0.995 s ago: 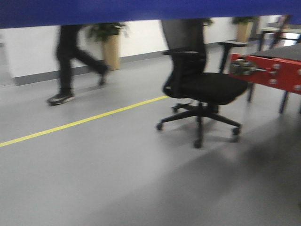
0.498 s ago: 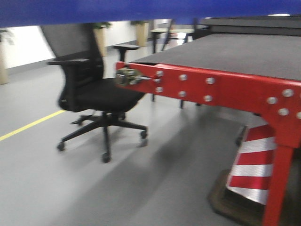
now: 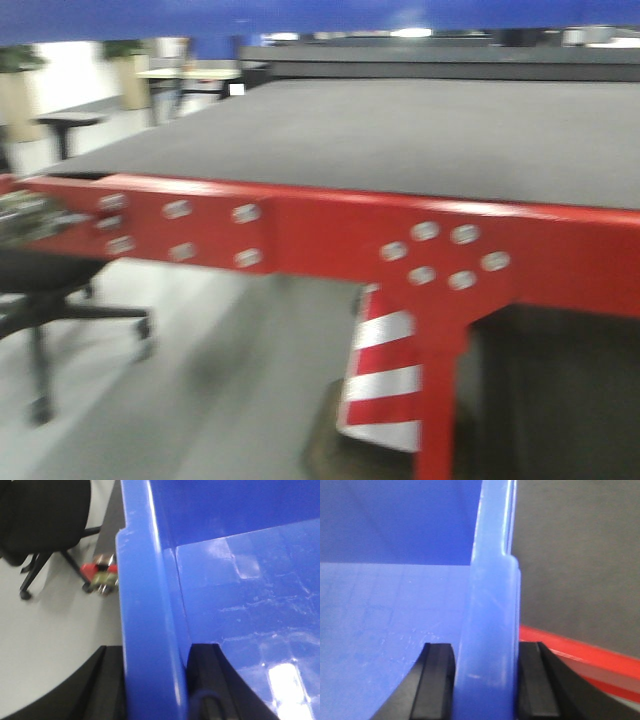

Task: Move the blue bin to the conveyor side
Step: 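Approach the conveyor and hold the bin above its grey belt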

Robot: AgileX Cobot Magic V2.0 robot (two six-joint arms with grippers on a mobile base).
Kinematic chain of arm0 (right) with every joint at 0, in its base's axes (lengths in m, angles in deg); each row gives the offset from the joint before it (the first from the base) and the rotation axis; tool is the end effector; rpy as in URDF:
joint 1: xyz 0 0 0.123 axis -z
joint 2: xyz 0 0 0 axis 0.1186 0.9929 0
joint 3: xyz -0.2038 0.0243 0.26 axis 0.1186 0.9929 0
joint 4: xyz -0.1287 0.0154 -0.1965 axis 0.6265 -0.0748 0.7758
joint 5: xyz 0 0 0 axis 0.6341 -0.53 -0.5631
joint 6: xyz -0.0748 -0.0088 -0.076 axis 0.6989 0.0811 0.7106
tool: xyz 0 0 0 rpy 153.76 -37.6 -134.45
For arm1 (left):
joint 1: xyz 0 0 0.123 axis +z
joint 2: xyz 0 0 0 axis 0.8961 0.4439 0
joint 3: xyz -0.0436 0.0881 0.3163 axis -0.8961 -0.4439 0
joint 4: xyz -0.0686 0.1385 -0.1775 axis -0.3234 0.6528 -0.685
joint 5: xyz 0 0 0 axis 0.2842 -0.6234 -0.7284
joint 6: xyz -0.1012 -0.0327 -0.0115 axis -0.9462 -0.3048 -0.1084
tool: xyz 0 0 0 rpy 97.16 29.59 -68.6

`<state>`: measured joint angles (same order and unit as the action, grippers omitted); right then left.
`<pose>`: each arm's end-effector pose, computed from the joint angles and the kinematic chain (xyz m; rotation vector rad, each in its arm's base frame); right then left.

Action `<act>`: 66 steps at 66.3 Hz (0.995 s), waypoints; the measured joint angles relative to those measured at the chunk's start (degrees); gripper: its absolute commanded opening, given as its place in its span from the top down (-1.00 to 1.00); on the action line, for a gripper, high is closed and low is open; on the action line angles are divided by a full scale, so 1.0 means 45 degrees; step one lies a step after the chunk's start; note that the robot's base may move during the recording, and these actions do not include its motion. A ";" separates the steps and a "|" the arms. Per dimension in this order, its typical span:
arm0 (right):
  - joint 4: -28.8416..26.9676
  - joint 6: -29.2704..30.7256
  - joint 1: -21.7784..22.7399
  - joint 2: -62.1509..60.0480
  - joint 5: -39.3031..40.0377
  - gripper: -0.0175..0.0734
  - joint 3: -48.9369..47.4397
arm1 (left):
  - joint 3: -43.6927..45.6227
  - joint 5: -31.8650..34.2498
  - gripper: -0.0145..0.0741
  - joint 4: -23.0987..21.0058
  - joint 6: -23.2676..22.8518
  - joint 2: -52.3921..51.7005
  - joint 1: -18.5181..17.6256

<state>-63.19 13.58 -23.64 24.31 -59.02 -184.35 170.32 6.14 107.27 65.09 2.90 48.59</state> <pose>0.1842 0.0557 0.5180 -0.1398 2.2529 0.2493 0.1853 -0.0160 0.5153 0.0985 2.2658 0.1982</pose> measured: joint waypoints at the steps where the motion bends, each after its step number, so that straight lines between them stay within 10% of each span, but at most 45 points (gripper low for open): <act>1: 0.0000 -0.0026 0.0000 0.0000 0.0000 0.79 0.0000 | 0.0000 0.0000 0.72 0.0007 0.0000 0.0000 0.0000; 66: -0.0112 -0.0076 0.0000 0.0000 0.0027 0.79 0.0000 | 0.0000 0.0000 0.72 0.0074 0.0000 0.0000 -0.0016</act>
<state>-63.70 13.24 -23.64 24.31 -58.90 -184.35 170.32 6.14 107.61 65.09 2.90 48.52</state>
